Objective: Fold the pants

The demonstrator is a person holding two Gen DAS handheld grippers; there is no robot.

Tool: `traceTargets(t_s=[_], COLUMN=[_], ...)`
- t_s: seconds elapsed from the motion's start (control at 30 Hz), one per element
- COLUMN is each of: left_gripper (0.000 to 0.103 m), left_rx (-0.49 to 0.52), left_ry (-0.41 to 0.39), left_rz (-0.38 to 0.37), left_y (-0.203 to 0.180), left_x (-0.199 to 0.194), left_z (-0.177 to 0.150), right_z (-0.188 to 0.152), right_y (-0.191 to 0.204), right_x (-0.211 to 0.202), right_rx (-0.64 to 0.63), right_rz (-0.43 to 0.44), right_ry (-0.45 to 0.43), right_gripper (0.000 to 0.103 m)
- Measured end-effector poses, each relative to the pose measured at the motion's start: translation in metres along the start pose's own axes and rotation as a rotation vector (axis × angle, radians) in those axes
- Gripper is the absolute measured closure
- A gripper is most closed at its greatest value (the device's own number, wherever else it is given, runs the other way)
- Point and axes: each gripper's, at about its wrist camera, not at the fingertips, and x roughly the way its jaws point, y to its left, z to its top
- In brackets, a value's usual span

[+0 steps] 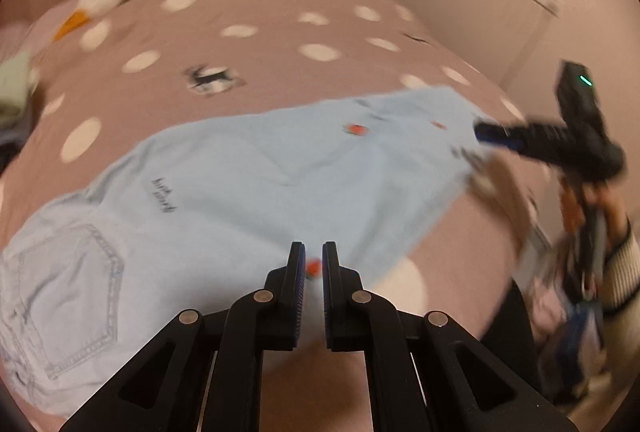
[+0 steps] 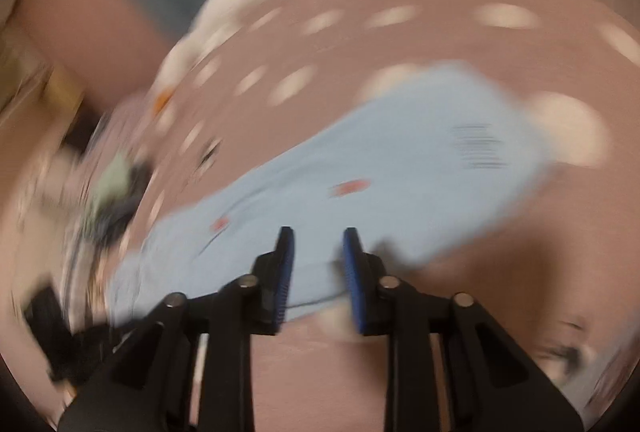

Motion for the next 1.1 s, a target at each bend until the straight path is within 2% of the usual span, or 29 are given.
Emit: traceTargets(t_s=[0.1, 0.17, 0.27, 0.33, 0.43, 0.5, 0.63, 0.73, 0.8, 0.83, 0.87, 0.93, 0.97, 1.03, 1.1], left_gripper=[0.1, 0.1, 0.1, 0.1, 0.1, 0.1, 0.1, 0.1, 0.1, 0.1, 0.1, 0.1, 0.1, 0.1, 0.1], left_rx=[-0.098, -0.12, -0.114, -0.12, -0.147, -0.151, -0.182, -0.229, -0.268, -0.293, -0.315, -0.34, -0.359, -0.399, -0.434], left_ry=[0.062, 0.119, 0.103, 0.098, 0.094, 0.077, -0.01, -0.042, -0.03, -0.02, -0.014, -0.012, -0.017, -0.035, -0.048], left_rz=[0.07, 0.1, 0.067, 0.046, 0.026, 0.046, 0.08, 0.15, 0.229, 0.239, 0.237, 0.235, 0.228, 0.197, 0.188], left_y=[0.022, 0.032, 0.036, 0.041, 0.05, 0.055, 0.068, 0.087, 0.104, 0.113, 0.12, 0.132, 0.138, 0.147, 0.154], left_x=[0.021, 0.031, 0.022, 0.015, 0.006, 0.0, -0.021, -0.027, -0.025, -0.026, -0.027, -0.034, -0.039, -0.049, -0.057], left_z=[-0.004, -0.016, -0.033, -0.04, -0.042, -0.039, -0.028, -0.025, -0.033, -0.041, -0.049, -0.062, -0.07, -0.08, -0.083], right_z=[-0.001, -0.01, -0.042, -0.052, -0.055, -0.053, -0.042, -0.041, -0.052, -0.06, -0.072, -0.079, -0.077, -0.066, -0.045], right_y=[0.034, 0.043, 0.042, 0.038, 0.031, 0.039, 0.069, 0.096, 0.109, 0.11, 0.112, 0.117, 0.115, 0.106, 0.093], right_x=[0.033, 0.048, 0.061, 0.05, 0.04, 0.028, 0.023, 0.043, 0.068, 0.078, 0.086, 0.077, 0.072, 0.064, 0.062], right_rx=[-0.094, -0.149, -0.195, -0.195, -0.168, -0.222, -0.24, -0.282, -0.332, -0.344, -0.372, -0.441, -0.421, -0.372, -0.322], right_rz=[0.034, 0.018, -0.023, -0.002, 0.01, -0.017, 0.085, 0.142, 0.107, 0.082, 0.073, 0.094, 0.126, 0.166, 0.103], right_ry=[0.087, 0.166, 0.305, 0.287, 0.343, 0.316, 0.216, 0.203, 0.253, 0.299, 0.34, 0.324, 0.343, 0.327, 0.262], right_gripper=[0.092, 0.092, 0.093, 0.095, 0.095, 0.087, 0.087, 0.087, 0.088, 0.088, 0.087, 0.086, 0.086, 0.089, 0.087])
